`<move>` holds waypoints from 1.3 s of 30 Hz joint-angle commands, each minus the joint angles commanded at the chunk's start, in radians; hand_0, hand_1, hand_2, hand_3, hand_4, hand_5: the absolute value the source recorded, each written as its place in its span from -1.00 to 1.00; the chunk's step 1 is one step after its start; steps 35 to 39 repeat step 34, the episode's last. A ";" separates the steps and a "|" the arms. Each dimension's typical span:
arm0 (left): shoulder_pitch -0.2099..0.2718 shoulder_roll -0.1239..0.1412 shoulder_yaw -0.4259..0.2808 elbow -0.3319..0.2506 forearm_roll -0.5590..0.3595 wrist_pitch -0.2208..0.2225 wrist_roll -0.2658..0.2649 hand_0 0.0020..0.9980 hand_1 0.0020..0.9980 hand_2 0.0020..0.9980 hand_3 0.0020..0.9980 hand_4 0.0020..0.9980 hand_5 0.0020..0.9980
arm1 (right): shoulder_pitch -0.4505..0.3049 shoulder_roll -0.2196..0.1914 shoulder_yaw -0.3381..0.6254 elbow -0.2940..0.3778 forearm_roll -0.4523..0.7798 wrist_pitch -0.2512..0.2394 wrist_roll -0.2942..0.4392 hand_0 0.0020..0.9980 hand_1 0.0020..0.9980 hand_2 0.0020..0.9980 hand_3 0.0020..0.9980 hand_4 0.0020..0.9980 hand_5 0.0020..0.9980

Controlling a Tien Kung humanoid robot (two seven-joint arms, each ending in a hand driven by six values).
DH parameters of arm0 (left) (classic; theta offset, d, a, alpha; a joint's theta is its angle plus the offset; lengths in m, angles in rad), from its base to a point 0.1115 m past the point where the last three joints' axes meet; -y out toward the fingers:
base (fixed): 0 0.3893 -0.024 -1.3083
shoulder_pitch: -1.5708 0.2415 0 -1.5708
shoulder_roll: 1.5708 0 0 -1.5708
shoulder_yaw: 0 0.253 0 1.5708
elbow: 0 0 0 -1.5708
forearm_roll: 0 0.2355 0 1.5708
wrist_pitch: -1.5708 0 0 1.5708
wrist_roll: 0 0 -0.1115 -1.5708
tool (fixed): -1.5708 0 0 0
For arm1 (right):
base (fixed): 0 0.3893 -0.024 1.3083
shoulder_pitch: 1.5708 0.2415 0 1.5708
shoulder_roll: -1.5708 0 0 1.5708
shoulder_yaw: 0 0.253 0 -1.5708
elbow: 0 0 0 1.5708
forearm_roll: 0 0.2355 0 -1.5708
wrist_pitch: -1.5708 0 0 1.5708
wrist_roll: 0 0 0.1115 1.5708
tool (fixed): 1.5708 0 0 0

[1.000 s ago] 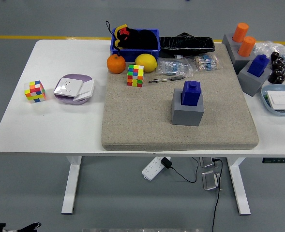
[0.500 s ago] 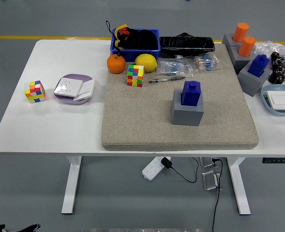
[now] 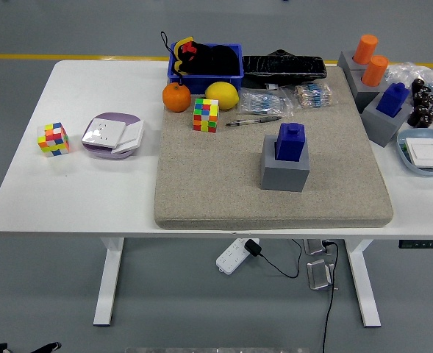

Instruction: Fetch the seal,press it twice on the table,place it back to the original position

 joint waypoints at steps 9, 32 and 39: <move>0.001 -0.001 -0.004 0.001 0.002 0.000 0.002 0.63 0.57 0.52 0.60 0.35 -0.15 | 0.000 0.002 0.013 0.003 -0.001 0.000 0.000 0.56 0.44 0.42 0.43 0.87 -0.81; 0.004 0.000 -0.007 0.004 -0.010 -0.001 0.001 0.63 0.57 0.52 0.60 0.35 -0.14 | 0.013 0.003 -0.005 -0.006 0.000 0.001 -0.001 0.56 0.44 0.41 0.44 0.85 -0.81; 0.003 0.003 0.004 0.003 -0.023 0.000 -0.004 0.63 0.57 0.52 0.60 0.35 -0.14 | 0.014 0.003 -0.009 -0.006 0.000 0.002 -0.002 0.56 0.44 0.41 0.44 0.85 -0.81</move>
